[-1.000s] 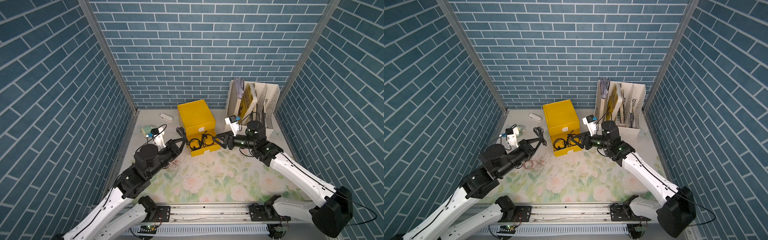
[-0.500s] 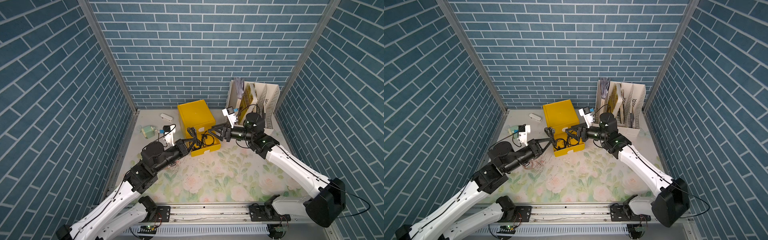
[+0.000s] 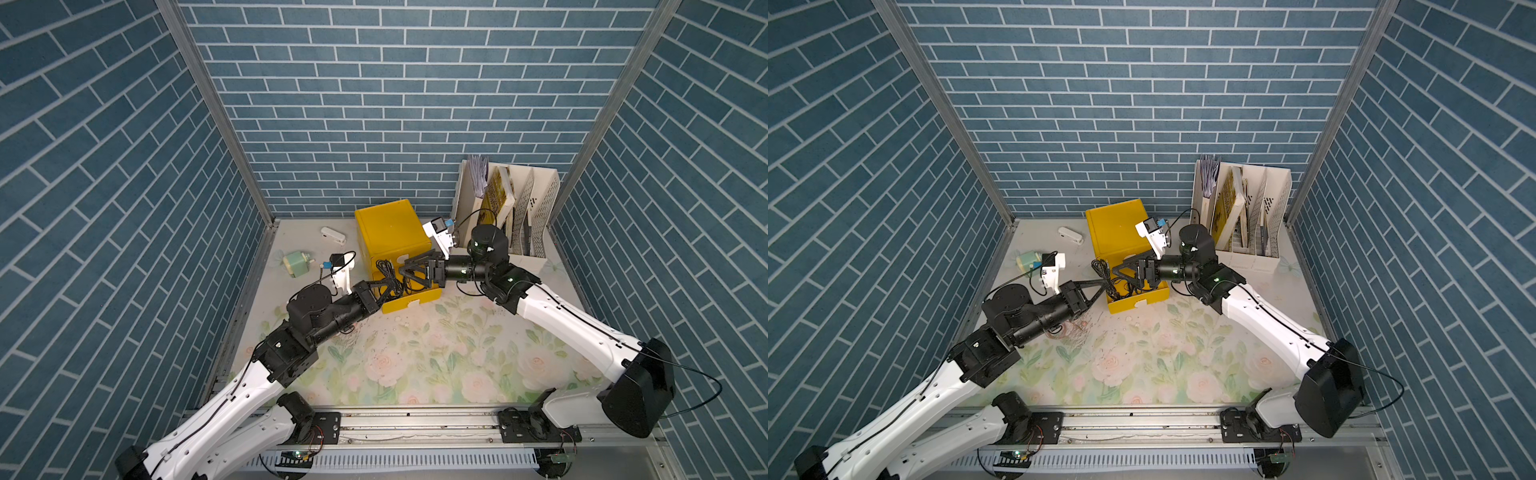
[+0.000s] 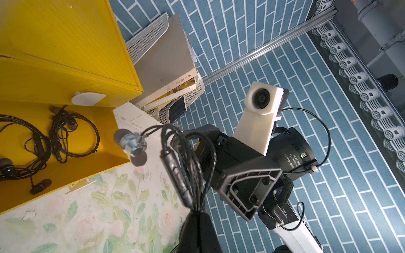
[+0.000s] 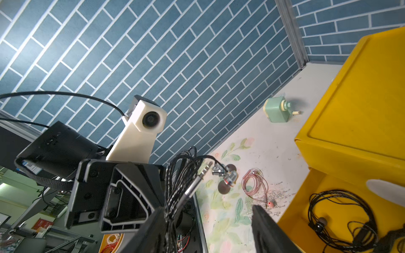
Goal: Place the wired earphones into the drawer by color
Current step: Pick up the wired earphones from the center of the board.
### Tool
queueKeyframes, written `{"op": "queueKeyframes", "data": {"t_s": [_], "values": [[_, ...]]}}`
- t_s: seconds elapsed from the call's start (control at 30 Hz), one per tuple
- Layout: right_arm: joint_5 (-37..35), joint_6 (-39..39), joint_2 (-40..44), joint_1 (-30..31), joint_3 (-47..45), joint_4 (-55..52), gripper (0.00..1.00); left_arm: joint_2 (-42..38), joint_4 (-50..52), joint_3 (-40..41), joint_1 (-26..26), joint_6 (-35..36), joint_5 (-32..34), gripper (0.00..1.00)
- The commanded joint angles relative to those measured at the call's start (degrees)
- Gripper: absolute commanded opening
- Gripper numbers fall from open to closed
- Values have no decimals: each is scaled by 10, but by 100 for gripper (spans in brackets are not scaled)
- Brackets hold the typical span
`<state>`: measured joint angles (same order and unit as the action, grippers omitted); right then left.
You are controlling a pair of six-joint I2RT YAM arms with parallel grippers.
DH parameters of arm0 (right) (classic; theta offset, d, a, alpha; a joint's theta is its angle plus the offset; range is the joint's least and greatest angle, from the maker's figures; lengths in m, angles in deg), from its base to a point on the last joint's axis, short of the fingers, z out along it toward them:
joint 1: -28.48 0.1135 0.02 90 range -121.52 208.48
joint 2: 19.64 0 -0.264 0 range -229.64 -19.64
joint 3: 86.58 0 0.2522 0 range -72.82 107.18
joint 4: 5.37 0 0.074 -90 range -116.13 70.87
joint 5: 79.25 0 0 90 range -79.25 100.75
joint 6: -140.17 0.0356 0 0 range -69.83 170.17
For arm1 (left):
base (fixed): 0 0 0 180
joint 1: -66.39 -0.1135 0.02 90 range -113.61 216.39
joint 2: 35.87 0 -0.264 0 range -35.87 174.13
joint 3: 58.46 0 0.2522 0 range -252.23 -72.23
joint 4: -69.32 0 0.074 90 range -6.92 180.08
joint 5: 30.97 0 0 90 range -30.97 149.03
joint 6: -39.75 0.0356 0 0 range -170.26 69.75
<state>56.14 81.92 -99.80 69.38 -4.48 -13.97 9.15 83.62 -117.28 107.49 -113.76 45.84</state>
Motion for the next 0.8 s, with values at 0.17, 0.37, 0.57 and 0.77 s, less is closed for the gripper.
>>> {"op": "queueKeyframes", "data": {"t_s": [0.17,0.37,0.57,0.77], "values": [[10,14,-30,14,38,16,64,-1,-8,-6,-1,13,-6,2],[16,28,-41,26,38,34,59,4,-9,-6,-1,13,-5,2],[32,38,-52,44,37,50,50,9,-6,-6,-1,16,-1,1],[23,36,-51,47,29,46,33,10,-3,-6,-1,17,2,1]]}}
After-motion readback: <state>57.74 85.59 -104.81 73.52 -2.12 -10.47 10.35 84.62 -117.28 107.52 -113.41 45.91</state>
